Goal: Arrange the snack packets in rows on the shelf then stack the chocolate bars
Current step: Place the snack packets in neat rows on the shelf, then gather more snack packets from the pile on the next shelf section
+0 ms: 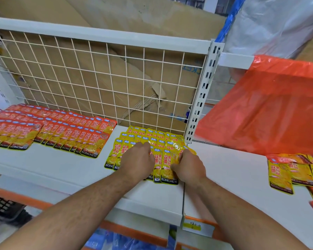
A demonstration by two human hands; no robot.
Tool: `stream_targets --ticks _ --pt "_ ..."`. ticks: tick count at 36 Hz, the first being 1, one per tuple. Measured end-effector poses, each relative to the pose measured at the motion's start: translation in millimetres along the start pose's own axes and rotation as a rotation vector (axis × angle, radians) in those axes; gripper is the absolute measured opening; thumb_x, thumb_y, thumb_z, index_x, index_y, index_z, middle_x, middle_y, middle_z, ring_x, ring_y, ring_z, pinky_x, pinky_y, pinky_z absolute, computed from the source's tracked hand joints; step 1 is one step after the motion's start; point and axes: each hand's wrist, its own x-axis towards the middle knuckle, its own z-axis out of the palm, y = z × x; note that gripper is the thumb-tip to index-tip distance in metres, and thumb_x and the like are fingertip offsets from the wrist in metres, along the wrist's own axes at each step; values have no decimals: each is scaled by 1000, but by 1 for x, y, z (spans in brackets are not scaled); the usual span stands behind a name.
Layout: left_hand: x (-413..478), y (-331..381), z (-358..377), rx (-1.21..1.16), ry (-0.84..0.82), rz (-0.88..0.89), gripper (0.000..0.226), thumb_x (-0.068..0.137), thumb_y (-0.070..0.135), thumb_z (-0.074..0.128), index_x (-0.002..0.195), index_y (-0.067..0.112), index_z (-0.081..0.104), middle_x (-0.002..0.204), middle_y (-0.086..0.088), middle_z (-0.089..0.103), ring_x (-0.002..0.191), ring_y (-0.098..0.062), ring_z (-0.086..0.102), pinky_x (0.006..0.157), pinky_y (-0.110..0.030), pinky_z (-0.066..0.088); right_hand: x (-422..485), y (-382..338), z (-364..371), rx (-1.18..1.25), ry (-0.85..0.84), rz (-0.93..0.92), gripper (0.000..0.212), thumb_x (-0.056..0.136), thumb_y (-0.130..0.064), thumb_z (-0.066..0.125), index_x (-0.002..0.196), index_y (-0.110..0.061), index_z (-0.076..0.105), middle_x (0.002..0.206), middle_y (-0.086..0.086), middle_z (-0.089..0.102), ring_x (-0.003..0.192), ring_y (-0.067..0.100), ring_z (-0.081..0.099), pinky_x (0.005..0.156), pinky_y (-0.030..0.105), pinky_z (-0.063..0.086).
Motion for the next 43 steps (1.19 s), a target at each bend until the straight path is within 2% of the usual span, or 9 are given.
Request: stream_targets --ticks 6,10,16,22,27,30,37,43 --pt "-3 -3 -3 8 -9 24 17 93 32 52 101 18 57 101 -1 58 89 -24 58 66 -32 43 -2 -2 1 -43 8 -33 25 83 -33 61 100 -19 48 98 3 64 93 32 63 71 35 47" --pt "-3 -5 -2 29 -10 84 19 93 33 52 102 18 58 98 -1 58 93 -23 56 66 -31 38 -4 -3 -1 -72 2 -45 25 84 -35 59 101 -19 49 100 3 65 95 31 63 73 35 48" --pt "0 -5 1 75 -19 209 36 88 37 55 118 18 64 111 -2 65 107 -26 55 87 -38 46 -13 -8 -7 -128 47 -91 27 86 -40 58 103 -20 52 103 1 65 97 29 63 70 33 43" --pt "4 0 2 38 -50 286 49 86 40 55 132 25 58 131 2 61 126 -23 49 104 -40 39 -26 -11 -18 -263 116 -168 38 87 -47 53 115 -20 57 116 2 58 113 28 51 86 38 46" --pt "2 7 5 41 -99 350 56 91 46 51 144 27 47 146 2 49 138 -21 37 116 -39 27 -40 0 -27 -300 57 -150 65 87 -55 54 146 -30 42 152 -3 39 137 26 34 106 40 38" --pt "0 11 9 25 -102 392 57 92 48 48 145 27 46 146 1 49 139 -22 37 116 -38 24 -52 8 -30 -301 41 -94 73 88 -60 53 152 -32 33 160 -3 29 144 24 27 112 40 34" --pt "-3 26 18 -19 -185 478 58 94 50 47 147 27 42 153 2 41 142 -22 31 119 -36 21 -84 27 -39 -281 59 53 73 89 -62 52 153 -31 33 162 -3 26 146 23 24 115 38 31" --pt "-20 50 17 -78 -171 550 57 86 48 46 134 19 58 133 -4 60 126 -29 49 109 -39 33 -108 47 -49 -269 89 136 72 89 -60 54 152 -31 35 161 -3 27 146 24 25 114 38 31"
